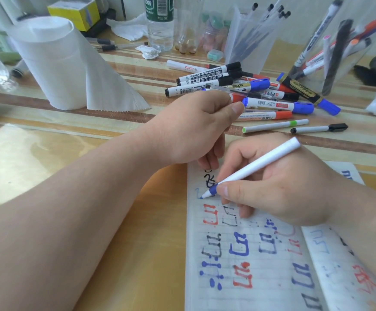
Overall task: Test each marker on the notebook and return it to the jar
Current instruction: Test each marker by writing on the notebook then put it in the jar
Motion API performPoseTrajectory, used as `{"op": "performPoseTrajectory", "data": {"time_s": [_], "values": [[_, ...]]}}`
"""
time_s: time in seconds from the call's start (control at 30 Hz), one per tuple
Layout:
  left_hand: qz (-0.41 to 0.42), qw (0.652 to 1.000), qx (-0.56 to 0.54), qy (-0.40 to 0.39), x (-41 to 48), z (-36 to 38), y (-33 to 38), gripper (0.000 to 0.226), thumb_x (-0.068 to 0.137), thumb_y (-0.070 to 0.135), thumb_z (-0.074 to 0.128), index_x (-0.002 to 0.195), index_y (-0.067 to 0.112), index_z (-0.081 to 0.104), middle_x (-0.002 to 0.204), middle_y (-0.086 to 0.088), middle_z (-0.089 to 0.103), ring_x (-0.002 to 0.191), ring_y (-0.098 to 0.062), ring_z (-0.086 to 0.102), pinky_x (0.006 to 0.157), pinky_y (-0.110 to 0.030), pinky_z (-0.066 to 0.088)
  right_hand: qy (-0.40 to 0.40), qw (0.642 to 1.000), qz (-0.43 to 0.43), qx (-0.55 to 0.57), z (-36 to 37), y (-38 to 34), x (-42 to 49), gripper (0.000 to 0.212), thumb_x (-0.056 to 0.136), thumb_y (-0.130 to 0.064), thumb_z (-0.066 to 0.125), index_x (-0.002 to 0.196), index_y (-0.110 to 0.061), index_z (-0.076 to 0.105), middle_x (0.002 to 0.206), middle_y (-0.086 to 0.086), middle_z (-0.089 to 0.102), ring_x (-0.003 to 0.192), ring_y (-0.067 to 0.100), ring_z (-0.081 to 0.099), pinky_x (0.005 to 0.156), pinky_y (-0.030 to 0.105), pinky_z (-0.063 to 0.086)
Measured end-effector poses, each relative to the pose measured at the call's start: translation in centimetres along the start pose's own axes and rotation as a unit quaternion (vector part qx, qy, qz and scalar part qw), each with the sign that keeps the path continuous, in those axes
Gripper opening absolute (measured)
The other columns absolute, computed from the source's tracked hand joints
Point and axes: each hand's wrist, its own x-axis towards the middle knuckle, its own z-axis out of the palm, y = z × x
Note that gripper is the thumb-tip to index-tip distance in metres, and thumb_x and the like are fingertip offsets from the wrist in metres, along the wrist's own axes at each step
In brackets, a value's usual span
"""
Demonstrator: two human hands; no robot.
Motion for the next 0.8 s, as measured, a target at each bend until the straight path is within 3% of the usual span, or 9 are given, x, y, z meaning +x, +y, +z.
{"op": "performPoseTrajectory", "data": {"time_s": [0.1,0.27,0.63,0.8], "values": [[-0.001,1.000,0.000,-0.001,-0.04,-0.01,0.04,0.040,0.109,0.036,0.046,0.077,0.012,0.051,0.051,0.001,0.062,0.048,-0.028,0.069,0.043,-0.032,0.056,0.025,0.999,0.002,0.034,-0.01,0.18,0.00,0.007,0.077,-0.019,0.073,0.076,-0.014,0.068,0.065,0.009,0.071,0.048,0.027,0.069,0.045,0.036,0.053],[0.003,1.000,0.004,0.003,0.01,-0.08,0.01,0.040,0.109,0.033,0.048,0.076,0.012,0.051,0.049,0.002,0.061,0.046,-0.024,0.068,0.042,-0.029,0.054,0.034,0.999,0.004,0.021,0.28,0.35,0.15,0.008,0.076,-0.021,0.073,0.077,-0.016,0.067,0.065,0.010,0.070,0.048,0.027,0.070,0.045,0.041,0.055],[0.000,1.000,-0.018,0.001,0.24,-0.17,-0.34,0.036,0.107,0.029,0.051,0.079,0.007,0.054,0.053,-0.001,0.063,0.050,-0.030,0.069,0.045,-0.035,0.057,0.022,1.000,0.002,0.022,0.16,0.46,0.09,0.008,0.074,-0.021,0.074,0.075,-0.015,0.069,0.066,0.010,0.071,0.046,0.023,0.068,0.044,0.030,0.050],[-0.001,0.999,-0.041,-0.009,-0.05,-0.16,-0.37,0.029,0.107,0.029,0.050,0.084,0.012,0.054,0.062,-0.004,0.067,0.053,-0.034,0.071,0.047,-0.043,0.059,0.038,0.997,-0.014,0.071,-0.58,0.52,0.30,0.006,0.073,-0.011,0.069,0.067,-0.011,0.067,0.059,0.013,0.066,0.039,0.023,0.056,0.036,0.027,0.039]]}}
